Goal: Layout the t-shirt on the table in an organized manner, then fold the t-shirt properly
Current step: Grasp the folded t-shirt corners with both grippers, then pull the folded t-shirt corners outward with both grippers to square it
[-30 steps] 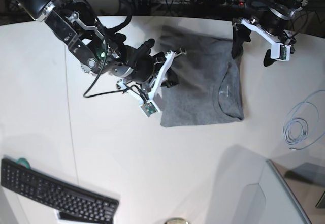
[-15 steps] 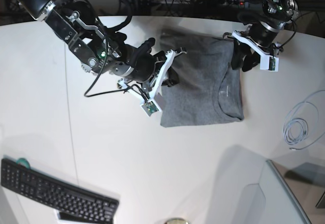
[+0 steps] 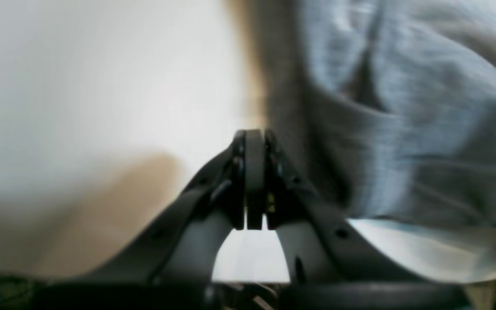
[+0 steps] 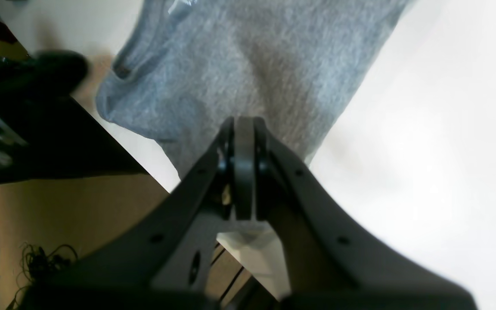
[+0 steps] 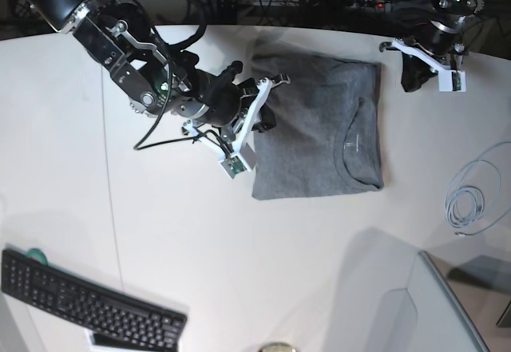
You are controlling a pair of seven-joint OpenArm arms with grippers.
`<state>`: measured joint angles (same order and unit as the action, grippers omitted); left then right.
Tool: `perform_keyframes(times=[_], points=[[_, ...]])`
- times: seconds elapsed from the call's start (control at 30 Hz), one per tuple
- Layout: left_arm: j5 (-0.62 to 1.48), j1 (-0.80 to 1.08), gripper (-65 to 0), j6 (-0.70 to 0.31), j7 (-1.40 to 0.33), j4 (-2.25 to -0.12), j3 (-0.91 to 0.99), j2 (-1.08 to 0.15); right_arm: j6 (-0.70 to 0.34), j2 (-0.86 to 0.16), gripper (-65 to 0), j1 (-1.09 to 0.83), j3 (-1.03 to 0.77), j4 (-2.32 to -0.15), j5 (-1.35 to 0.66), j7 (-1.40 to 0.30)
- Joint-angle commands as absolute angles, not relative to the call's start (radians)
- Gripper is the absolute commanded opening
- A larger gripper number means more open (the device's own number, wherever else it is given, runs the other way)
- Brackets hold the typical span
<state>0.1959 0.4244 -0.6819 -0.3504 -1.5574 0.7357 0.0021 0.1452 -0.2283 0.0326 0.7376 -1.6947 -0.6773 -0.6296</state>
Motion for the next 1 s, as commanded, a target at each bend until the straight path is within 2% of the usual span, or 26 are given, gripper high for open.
perform_keyframes(times=[0.0,0.17,0.33,0.43,0.47,0.57,0.6,0.63,0.97], points=[[0.214,0.429,-65.0,-0.688,-0.332,-1.560,0.751,-0.002,0.134,-0.222,-65.0,0.045,0.733,-1.710,-0.687,-0.610],[0.214,0.430,-65.0,-0.690,-0.332,-1.524,0.766,-0.004,0.134,-0.217,-65.0,0.047,0.736,-1.710,-0.687,-0.610],[0.252,0.460,-65.0,-0.693,-0.343,-1.641,0.757,0.025,0.134,-0.216,-65.0,0.048,0.736,-1.710,-0.687,-0.610],[0.286,0.461,-65.0,-0.693,-0.460,-1.713,0.743,0.027,0.134,-0.216,-65.0,0.047,0.736,-1.710,-0.687,-0.610],[0.292,0.460,-58.9,-0.693,-0.489,-1.727,0.734,0.025,0.134,-0.216,-65.0,0.047,0.736,-1.710,-0.687,-0.610],[0.283,0.441,-35.2,-0.693,-0.499,-1.728,0.704,0.025,0.134,-0.216,-65.0,0.047,0.737,-1.710,-0.687,-0.610],[0.283,0.440,-30.1,-0.690,-0.499,-1.724,0.691,0.025,0.134,-0.216,-65.0,0.047,0.737,-1.710,-0.687,-0.610],[0.283,0.440,-28.5,-0.690,-0.499,-1.724,0.677,0.025,0.134,-0.216,-65.0,0.047,0.737,-1.710,-0.688,-0.610],[0.282,0.410,-28.3,-0.685,-0.504,-1.716,0.584,0.027,0.134,-0.216,-65.0,0.045,0.739,-1.710,-0.688,-0.610]])
